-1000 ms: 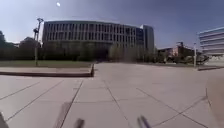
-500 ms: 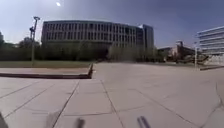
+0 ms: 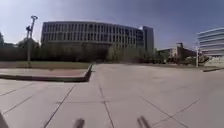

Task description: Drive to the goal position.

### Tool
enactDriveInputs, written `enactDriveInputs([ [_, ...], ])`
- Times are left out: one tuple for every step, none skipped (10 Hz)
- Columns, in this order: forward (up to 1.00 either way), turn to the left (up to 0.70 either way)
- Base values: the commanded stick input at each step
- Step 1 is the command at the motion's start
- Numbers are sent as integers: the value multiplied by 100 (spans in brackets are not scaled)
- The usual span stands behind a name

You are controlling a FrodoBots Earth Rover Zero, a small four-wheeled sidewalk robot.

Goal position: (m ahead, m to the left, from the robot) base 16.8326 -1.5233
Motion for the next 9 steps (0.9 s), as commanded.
enactDriveInputs([
  [70,2],
  [70,3],
  [70,10],
  [70,23],
  [70,30],
  [70,30],
  [70,23],
  [70,6],
  [70,6],
])
